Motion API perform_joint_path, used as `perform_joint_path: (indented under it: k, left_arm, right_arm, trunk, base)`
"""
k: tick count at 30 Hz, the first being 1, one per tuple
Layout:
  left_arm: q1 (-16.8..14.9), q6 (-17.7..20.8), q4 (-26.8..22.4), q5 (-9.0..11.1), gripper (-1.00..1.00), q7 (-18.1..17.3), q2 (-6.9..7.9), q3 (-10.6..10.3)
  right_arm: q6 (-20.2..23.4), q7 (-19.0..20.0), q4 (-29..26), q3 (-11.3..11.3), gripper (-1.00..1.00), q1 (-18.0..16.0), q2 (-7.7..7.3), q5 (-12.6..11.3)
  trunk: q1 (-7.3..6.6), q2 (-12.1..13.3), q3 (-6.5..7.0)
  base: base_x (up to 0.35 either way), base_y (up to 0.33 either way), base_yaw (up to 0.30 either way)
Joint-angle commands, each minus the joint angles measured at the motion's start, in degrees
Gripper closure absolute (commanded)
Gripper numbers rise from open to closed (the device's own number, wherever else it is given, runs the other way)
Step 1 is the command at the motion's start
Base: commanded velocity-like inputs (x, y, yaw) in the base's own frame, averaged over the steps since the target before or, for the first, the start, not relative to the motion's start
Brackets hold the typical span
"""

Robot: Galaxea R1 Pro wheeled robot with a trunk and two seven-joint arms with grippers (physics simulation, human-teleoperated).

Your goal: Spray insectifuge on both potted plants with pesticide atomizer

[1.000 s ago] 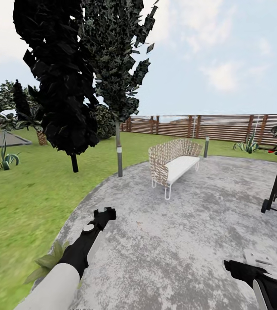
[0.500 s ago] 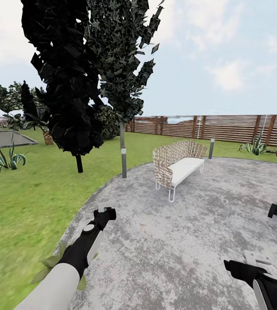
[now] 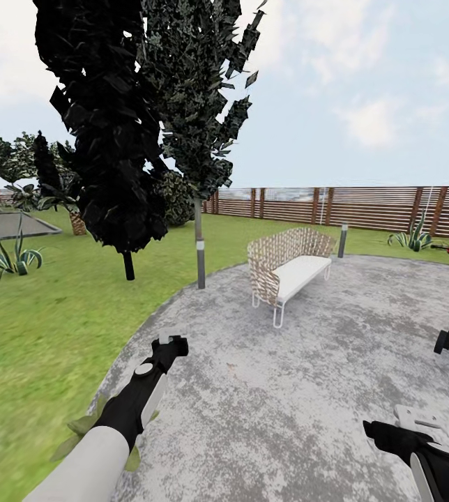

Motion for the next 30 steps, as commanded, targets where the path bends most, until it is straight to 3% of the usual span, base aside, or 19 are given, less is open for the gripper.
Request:
perform_joint_path:
  k: [1,6,23,30]
  left_arm:
    - [0.0,0.1,0.0,0.4,1.0,0.0,0.02,-0.1]
    - [0.0,0.1,0.0,0.4,1.0,0.0,0.02,-0.1]
    - [0.0,0.1,-0.1,0.4,1.0,0.1,0.02,-0.1]
    - [0.0,0.1,-0.1,0.4,1.0,0.1,0.02,-0.1]
  right_arm:
    - [0.3,0.0,-0.1,0.0,-1.0,0.0,-0.03,0.1]
    - [0.3,0.0,-0.1,0.1,-1.0,0.0,0.0,0.1]
    - [0.3,-0.1,-0.1,0.1,-1.0,0.0,0.0,0.1]
    - [0.3,-0.1,-0.1,0.1,-1.0,0.0,0.0,0.1]
  trunk:
    - [-0.01,0.0,-0.07]
    - [-0.01,0.0,-0.07]
    - [-0.01,0.0,-0.07]
    - [-0.01,0.0,-0.07]
  base:
    - [0.0,0.0,0.0]
    - [0.0,0.0,0.111]
    - [0.001,0.0,0.251]
    - [0.149,-0.119,0.256]
